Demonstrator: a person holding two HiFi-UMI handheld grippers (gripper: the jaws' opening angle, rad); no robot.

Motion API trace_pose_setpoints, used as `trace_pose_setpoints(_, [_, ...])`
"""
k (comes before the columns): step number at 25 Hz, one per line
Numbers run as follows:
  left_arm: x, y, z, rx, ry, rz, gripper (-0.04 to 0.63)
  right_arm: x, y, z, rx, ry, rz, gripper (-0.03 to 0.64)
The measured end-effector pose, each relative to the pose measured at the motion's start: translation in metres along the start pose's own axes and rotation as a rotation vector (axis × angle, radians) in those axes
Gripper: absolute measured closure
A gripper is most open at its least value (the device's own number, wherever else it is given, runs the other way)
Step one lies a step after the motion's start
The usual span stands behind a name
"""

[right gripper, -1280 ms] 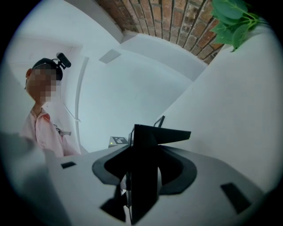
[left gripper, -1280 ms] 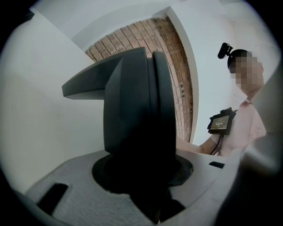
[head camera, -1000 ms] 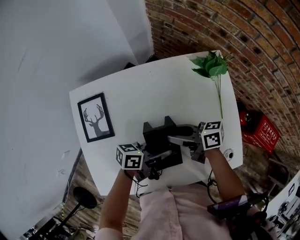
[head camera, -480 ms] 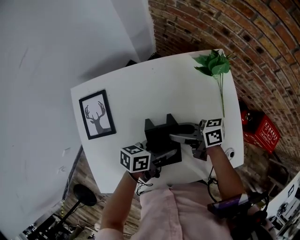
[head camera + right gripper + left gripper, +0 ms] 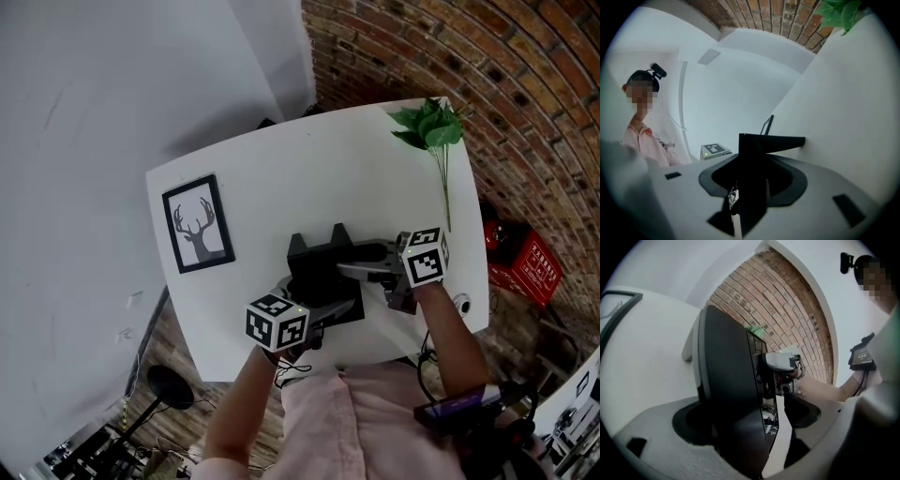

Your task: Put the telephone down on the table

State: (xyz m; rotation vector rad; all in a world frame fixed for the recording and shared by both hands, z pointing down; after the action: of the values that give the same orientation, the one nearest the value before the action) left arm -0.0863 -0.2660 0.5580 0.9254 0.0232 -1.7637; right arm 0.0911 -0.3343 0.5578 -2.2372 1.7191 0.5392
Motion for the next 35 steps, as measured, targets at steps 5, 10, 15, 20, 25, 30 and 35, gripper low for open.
trace_pose_setpoints(5, [-0.003,-0.021,-0.002,0.074,0.087,0.003,0.118,0.003,0.002,0.003,-0.021,-0.004,0.005,0.442])
trace_pose_setpoints(10, [-0.002,-0.045,-0.011,0.135,0.1,-0.073,0.118,0.005,0.0,0.013,-0.114,-0.07,0.026,0.32])
trace_pose_setpoints(15, [0.014,-0.085,-0.034,0.179,0.123,-0.233,0.125,0.009,-0.014,0.039,-0.228,-0.186,0.01,0.29])
trace_pose_setpoints(20, [0.065,-0.127,-0.072,0.26,0.283,-0.51,0.284,0.04,-0.017,0.098,-0.217,-0.384,-0.095,0.388])
trace_pose_setpoints(25, [0.125,-0.157,-0.12,0.351,0.477,-0.778,0.437,0.076,-0.006,0.18,-0.216,-0.685,-0.326,0.606])
trace_pose_setpoints(30, [0.155,-0.167,-0.149,0.467,0.598,-0.914,0.591,0.093,-0.003,0.24,-0.276,-0.982,-0.433,0.606])
trace_pose_setpoints(35, [0.167,-0.163,-0.159,0.512,0.609,-0.98,0.592,0.094,-0.007,0.265,-0.332,-1.155,-0.481,0.606])
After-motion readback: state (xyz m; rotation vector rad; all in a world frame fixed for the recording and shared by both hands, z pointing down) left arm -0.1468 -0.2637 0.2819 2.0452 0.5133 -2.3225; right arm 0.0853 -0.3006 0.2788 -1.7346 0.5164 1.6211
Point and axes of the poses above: the fingertips, and each gripper's own axes: y forward along the fingers, z to its left, x out of its top, the point moved 10 cm from there along -y, backward along the fingers, and after that the axes turned 13 degrees about -z, right-handed, at the moved point
